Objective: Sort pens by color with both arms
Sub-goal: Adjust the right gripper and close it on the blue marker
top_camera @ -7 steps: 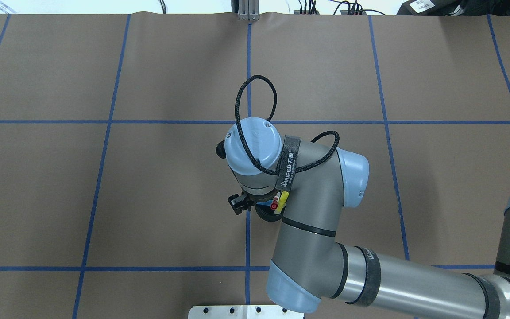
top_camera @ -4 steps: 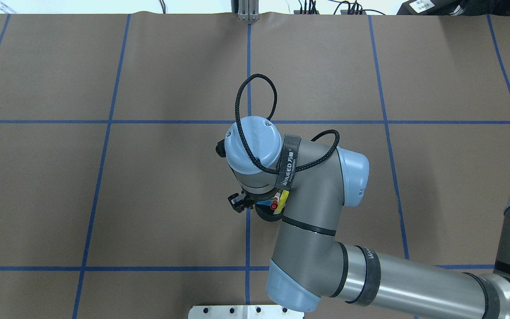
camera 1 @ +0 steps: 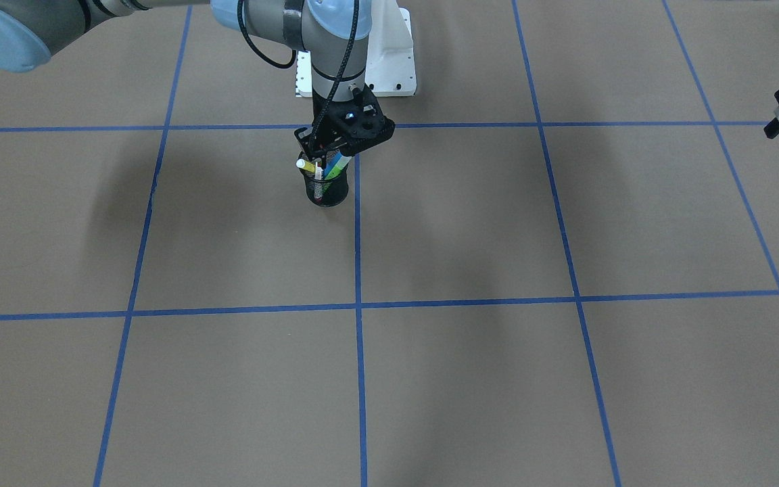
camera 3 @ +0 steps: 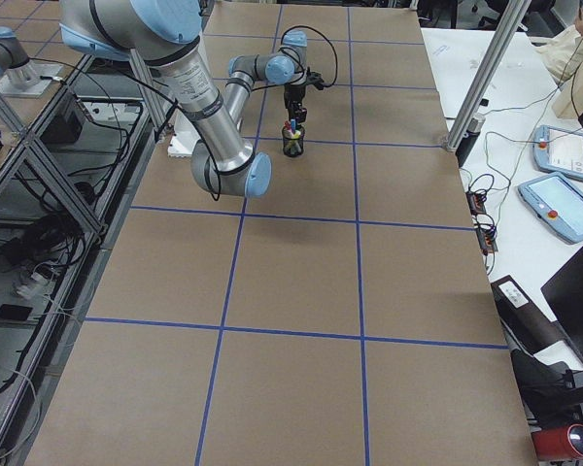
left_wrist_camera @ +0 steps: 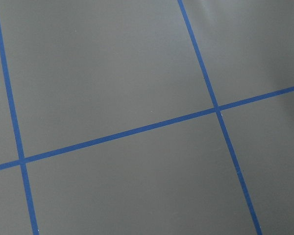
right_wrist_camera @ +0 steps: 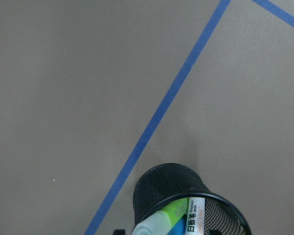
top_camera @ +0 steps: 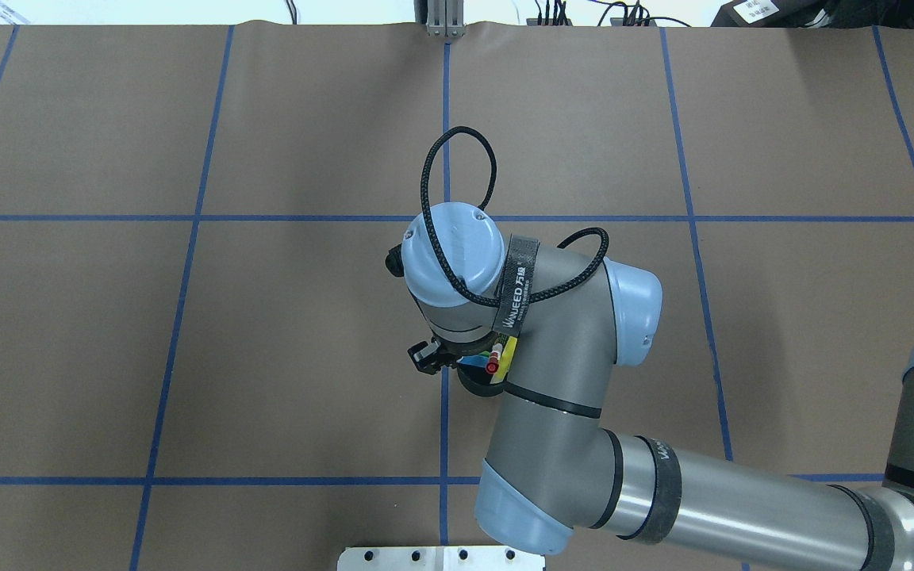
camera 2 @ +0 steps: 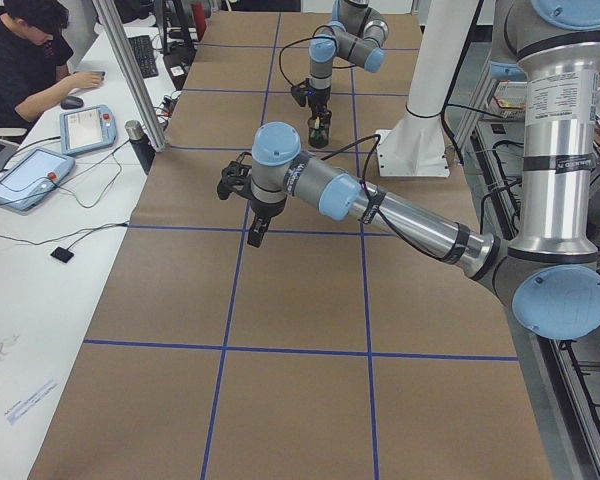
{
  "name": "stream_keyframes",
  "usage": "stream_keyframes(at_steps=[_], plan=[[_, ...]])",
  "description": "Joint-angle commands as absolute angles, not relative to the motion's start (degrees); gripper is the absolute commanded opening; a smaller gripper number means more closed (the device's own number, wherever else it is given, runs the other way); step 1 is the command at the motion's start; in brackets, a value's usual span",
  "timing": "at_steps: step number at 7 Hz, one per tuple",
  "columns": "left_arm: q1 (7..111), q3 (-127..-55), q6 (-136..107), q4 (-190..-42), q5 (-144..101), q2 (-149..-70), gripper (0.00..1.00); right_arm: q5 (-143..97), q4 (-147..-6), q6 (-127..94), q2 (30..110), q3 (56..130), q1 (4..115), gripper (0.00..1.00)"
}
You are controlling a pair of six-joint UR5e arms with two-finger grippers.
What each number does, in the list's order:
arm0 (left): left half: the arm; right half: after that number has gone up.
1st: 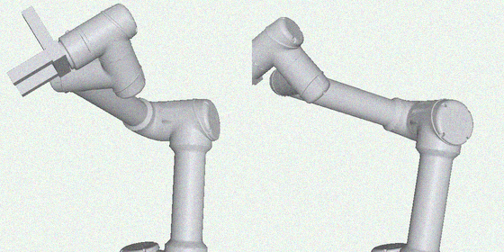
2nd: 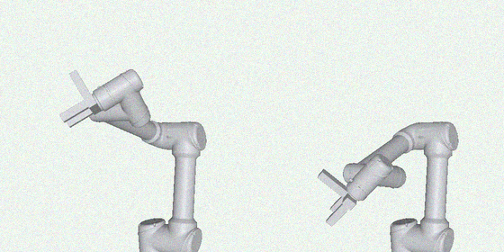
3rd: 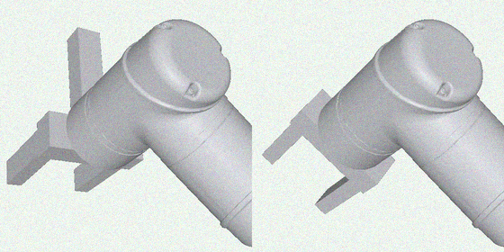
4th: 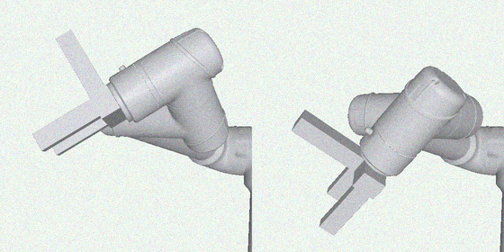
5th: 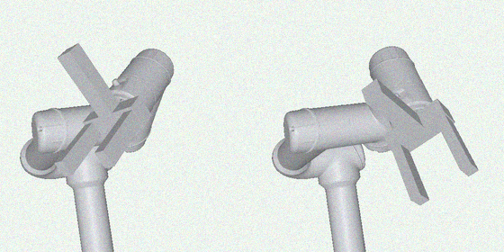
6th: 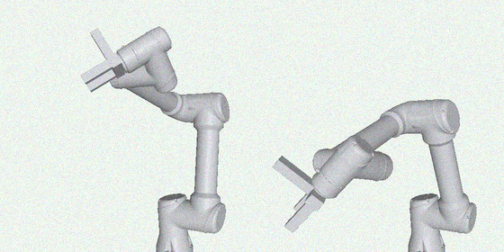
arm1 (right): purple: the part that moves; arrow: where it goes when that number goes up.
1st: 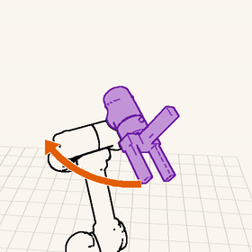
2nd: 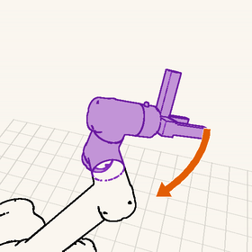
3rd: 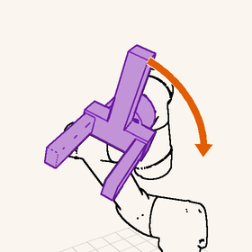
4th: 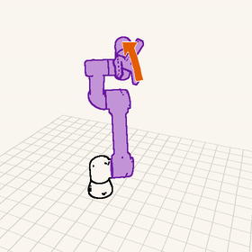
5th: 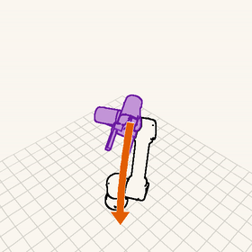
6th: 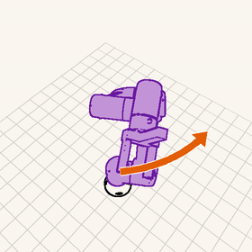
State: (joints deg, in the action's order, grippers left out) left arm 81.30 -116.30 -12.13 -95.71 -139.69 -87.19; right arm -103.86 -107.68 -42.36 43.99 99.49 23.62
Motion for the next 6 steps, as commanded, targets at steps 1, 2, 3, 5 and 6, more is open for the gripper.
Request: stream_keyframes(at_steps=[1, 2, 3, 5, 6], plan=[[81.3, -116.28, -12.13, -95.71, -139.66, -87.19, 1.0, -103.89, -107.75, -42.28, 43.95, 99.49, 23.82, 0.57], [81.3, -116.37, -12.13, -95.71, -139.66, -87.19, 1.0, -103.89, -107.75, -42.36, 43.95, 99.49, 23.82, 0.57], [81.3, -116.37, -12.13, -95.71, -139.75, -87.19, 1.0, -103.89, -107.84, -42.28, 44.03, 99.49, 23.82, 0.57], [81.3, -116.37, -12.13, -95.71, -139.75, -87.19, 1.0, -103.89, -108.54, -42.36, 43.86, 99.49, 23.82, 0.55], [81.21, -116.37, -12.13, -95.71, -139.75, -87.19, 1.0, -103.89, -108.63, -42.28, 43.86, 99.49, 23.82, 0.51]])
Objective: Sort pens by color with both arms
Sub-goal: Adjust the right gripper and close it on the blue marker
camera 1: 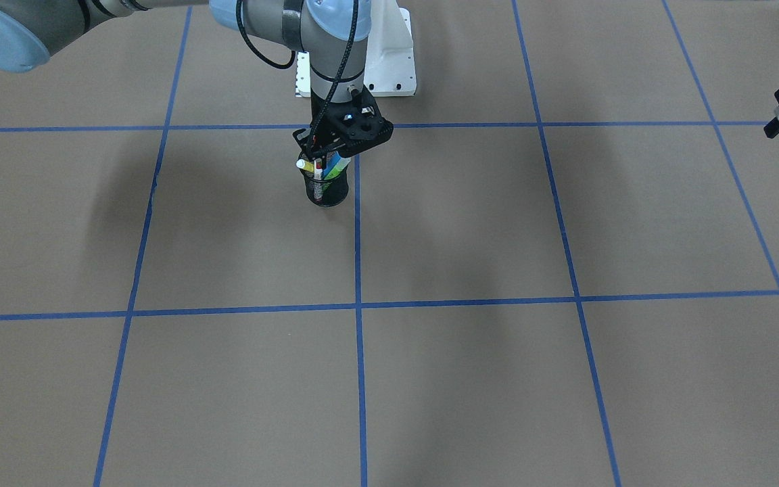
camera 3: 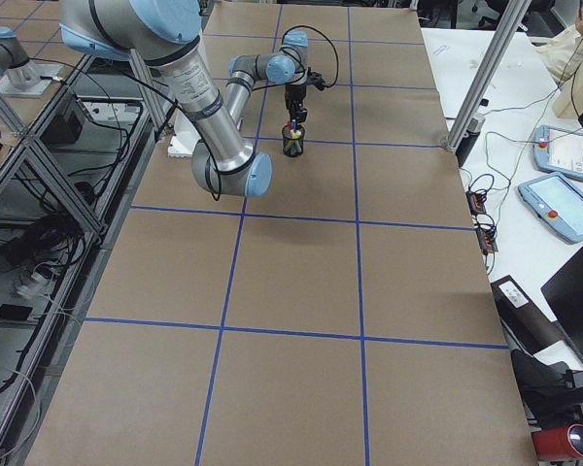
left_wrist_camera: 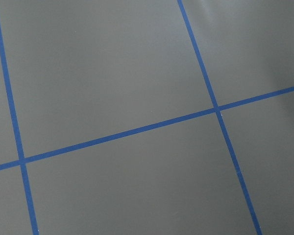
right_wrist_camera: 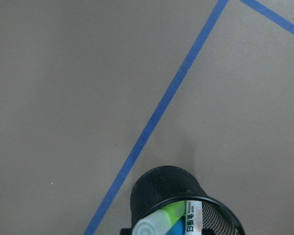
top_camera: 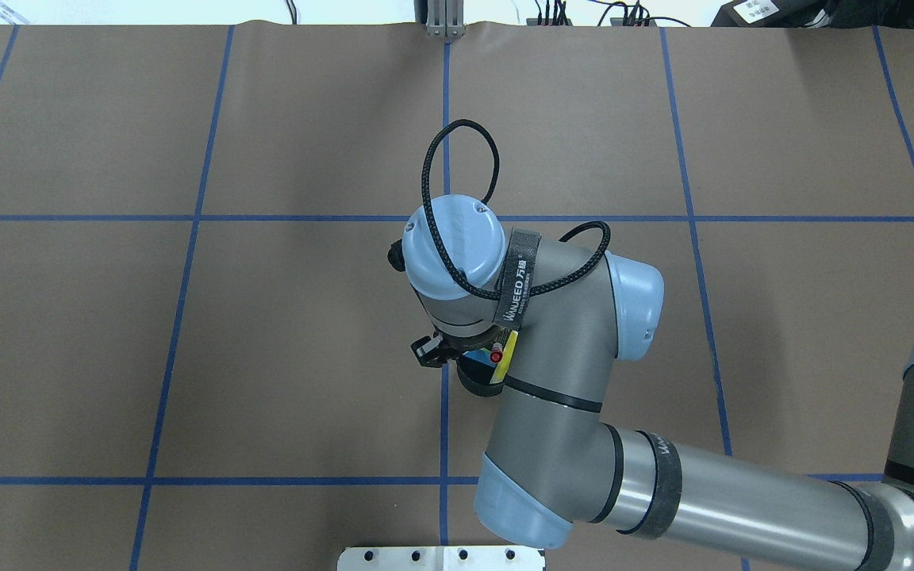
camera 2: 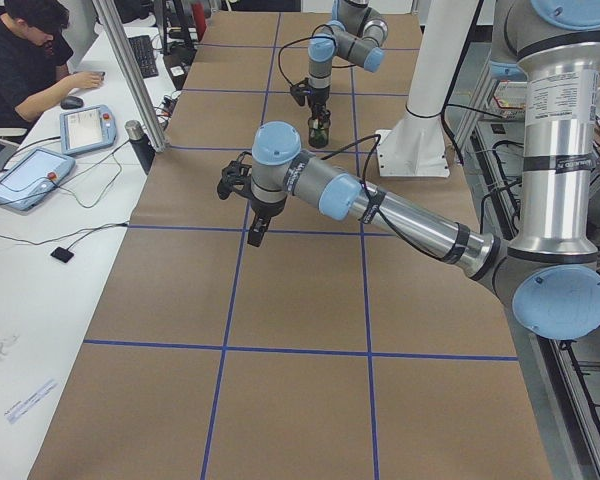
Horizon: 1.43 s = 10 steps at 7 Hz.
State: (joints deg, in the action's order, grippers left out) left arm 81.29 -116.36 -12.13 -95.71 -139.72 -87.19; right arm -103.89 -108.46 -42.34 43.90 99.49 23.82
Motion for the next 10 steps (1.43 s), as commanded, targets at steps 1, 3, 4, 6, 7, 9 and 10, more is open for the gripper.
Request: stream_keyframes(at_steps=[1, 3, 4, 6, 7, 9, 10], plan=[[81.3, -116.37, -12.13, -95.71, -139.75, -87.19, 1.0, -103.89, -108.72, -42.28, 43.86, 99.49, 23.82, 0.5], [81.21, -116.28, -12.13, -95.71, -139.75, -87.27, 1.0, -103.97, -109.94, -42.28, 43.86, 99.67, 23.82, 0.5], [81.21, -116.19, -12.13, -95.71, -139.75, -87.28, 1.0, -104.06, -110.39, -42.28, 43.86, 99.75, 23.82, 0.5], [81.21, -116.19, -12.13, -95.71, -139.66, -87.28, 1.0, -104.41, -111.09, -42.28, 43.86, 100.02, 23.82, 0.44], [81.21, -116.19, -12.13, -95.71, -139.66, -87.28, 1.0, -105.11, -111.09, -42.28, 43.77, 100.02, 23.82, 0.4], [81.21, -116.19, -12.13, -95.71, -139.75, -87.28, 1.0, -105.21, -111.09, -42.28, 43.68, 100.02, 23.82, 0.33], [81.21, -116.1, -12.13, -95.71, -139.75, -87.28, 1.0, -105.21, -111.09, -42.36, 43.59, 100.02, 23.82, 0.25]])
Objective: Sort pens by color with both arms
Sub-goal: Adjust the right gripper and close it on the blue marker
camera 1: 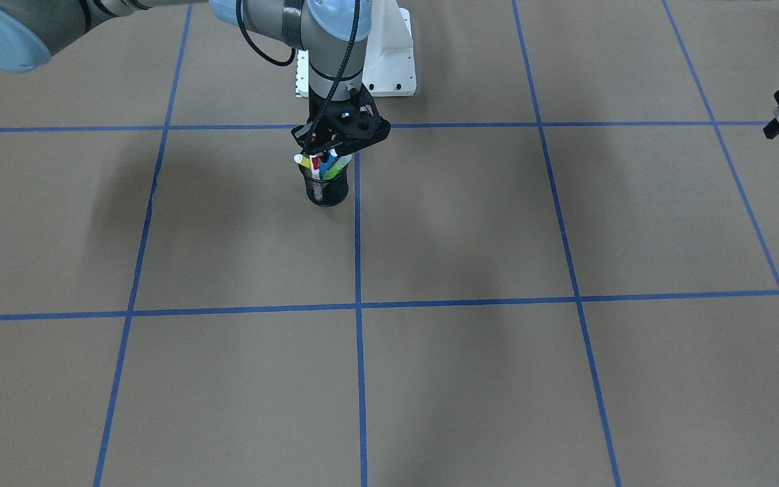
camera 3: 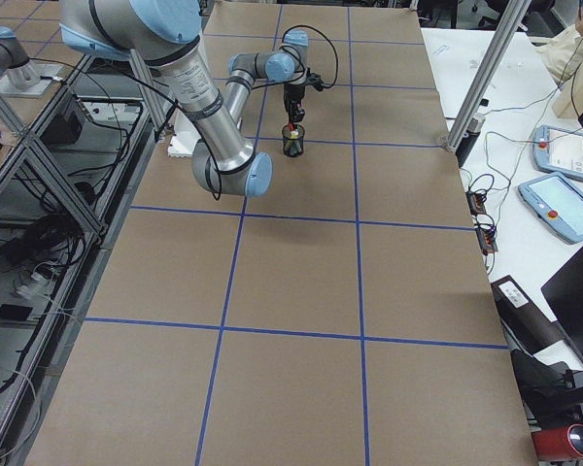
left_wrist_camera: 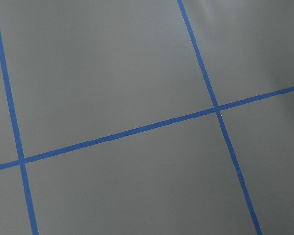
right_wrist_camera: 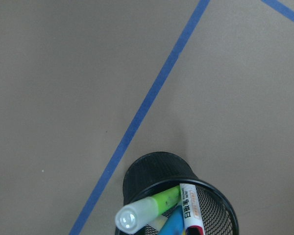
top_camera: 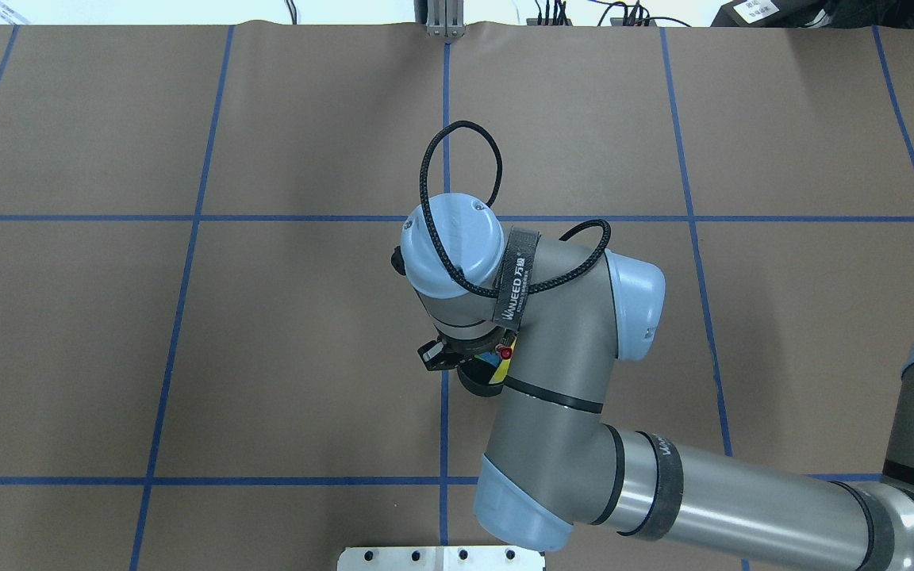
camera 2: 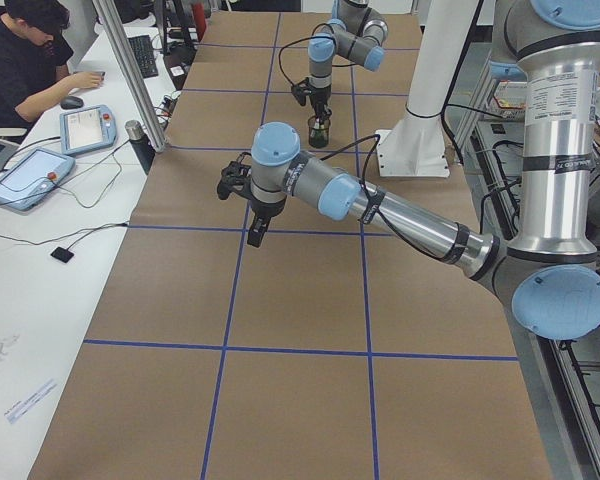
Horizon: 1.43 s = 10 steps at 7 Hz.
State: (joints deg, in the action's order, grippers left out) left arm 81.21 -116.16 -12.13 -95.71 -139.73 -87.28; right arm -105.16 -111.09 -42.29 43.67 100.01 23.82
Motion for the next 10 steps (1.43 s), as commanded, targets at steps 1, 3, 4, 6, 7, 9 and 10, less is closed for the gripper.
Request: stream_keyframes(at_steps=[1, 3, 4, 6, 7, 9, 10], plan=[[81.21, -116.19, -12.13, -95.71, -139.75, -87.28, 1.0, -105.21, -111.09, -42.36, 43.68, 100.02, 23.82, 0.22], [81.21, -116.19, -12.13, -95.71, -139.75, -87.28, 1.0, -105.21, -111.18, -42.36, 43.68, 100.02, 23.82, 0.17], [81.21, -116.28, -12.13, -95.71, -139.75, -87.28, 1.0, -105.21, -111.18, -42.28, 43.68, 100.02, 23.82, 0.17], [81.21, -116.28, -12.13, -95.71, -139.75, -87.28, 1.0, -105.47, -111.36, -42.28, 43.77, 100.63, 23.91, 0.17], [81.21, -116.28, -12.13, -95.71, -139.75, -87.28, 1.0, -105.9, -112.4, -42.28, 43.77, 101.5, 24.08, 0.17], [81.21, -116.28, -12.13, -95.71, -139.75, -87.28, 1.0, -106.26, -113.38, -42.28, 43.77, 102.39, 24.87, 0.17], [81.21, -116.28, -12.13, -95.71, -139.75, -87.28, 1.0, -106.43, -113.38, -42.28, 43.77, 102.39, 24.96, 0.15]])
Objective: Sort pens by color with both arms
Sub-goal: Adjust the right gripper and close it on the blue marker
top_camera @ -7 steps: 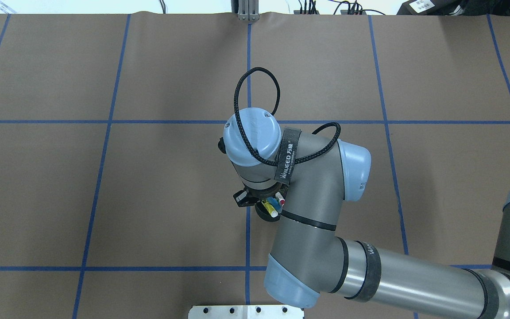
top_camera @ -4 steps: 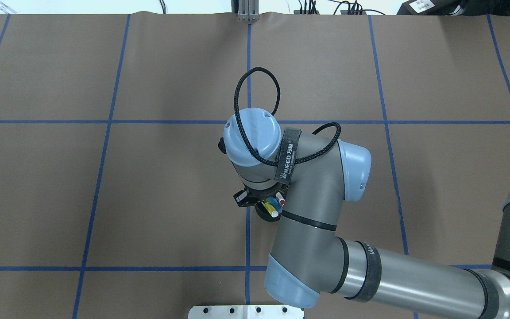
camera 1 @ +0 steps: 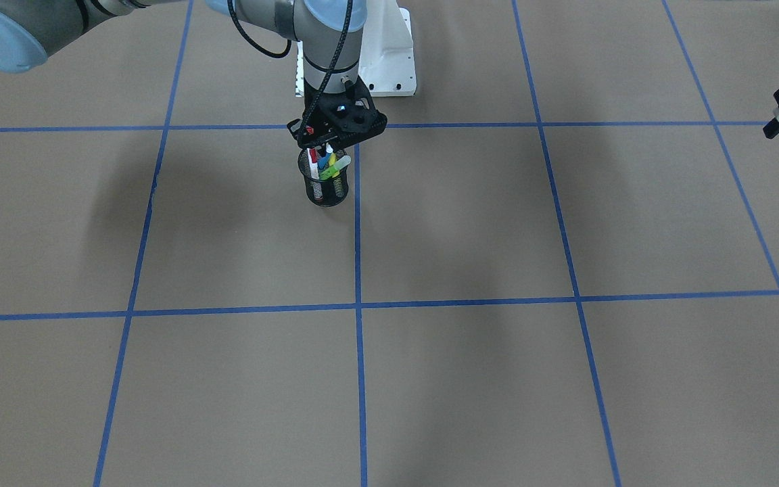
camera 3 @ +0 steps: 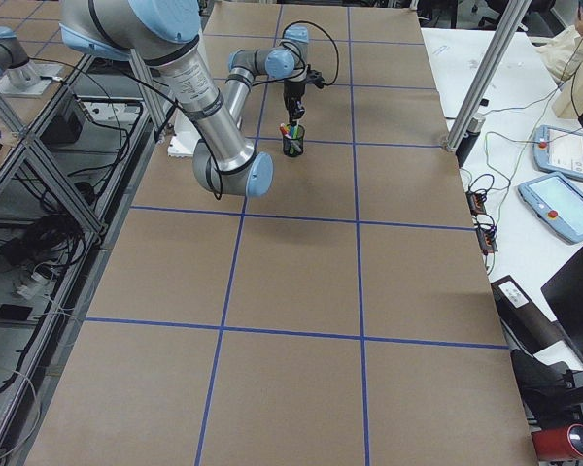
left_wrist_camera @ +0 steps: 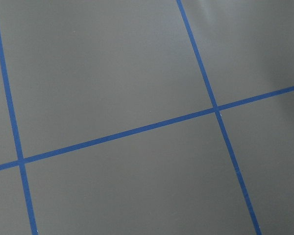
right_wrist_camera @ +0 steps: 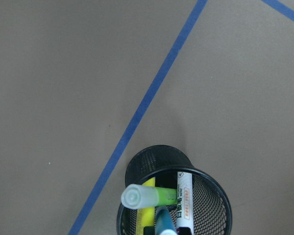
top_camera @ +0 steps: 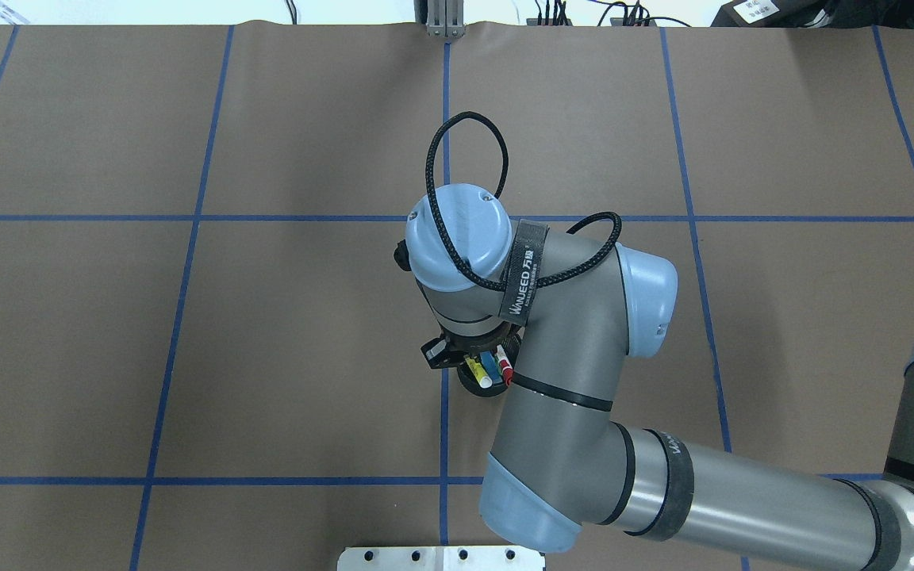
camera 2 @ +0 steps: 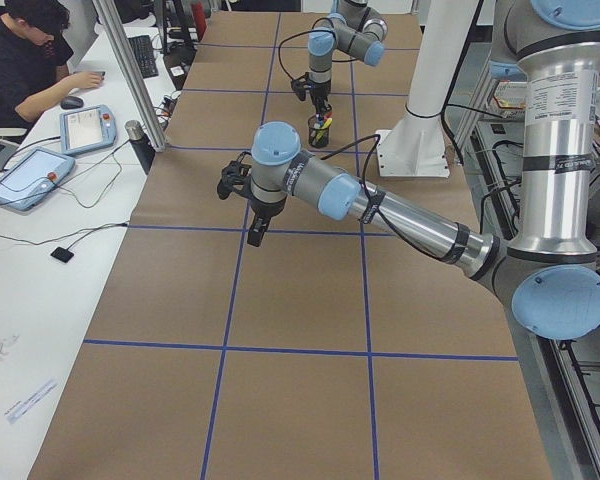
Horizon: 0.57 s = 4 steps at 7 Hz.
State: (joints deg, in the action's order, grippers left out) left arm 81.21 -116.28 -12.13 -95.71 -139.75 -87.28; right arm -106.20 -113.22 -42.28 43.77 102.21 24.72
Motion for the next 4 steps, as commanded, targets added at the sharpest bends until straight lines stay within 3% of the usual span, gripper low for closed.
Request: stream_keyframes(at_steps=[1, 4], plan=[[81.21, -116.28, -12.13, -95.71, -139.75, -87.28, 1.0, -107.04, -113.38, -42.28, 43.77, 102.48, 25.4, 0.12], [81.21, -116.28, -12.13, -95.71, -139.75, -87.28, 1.0, -109.24, -113.38, -42.28, 43.77, 104.05, 27.67, 0.05]])
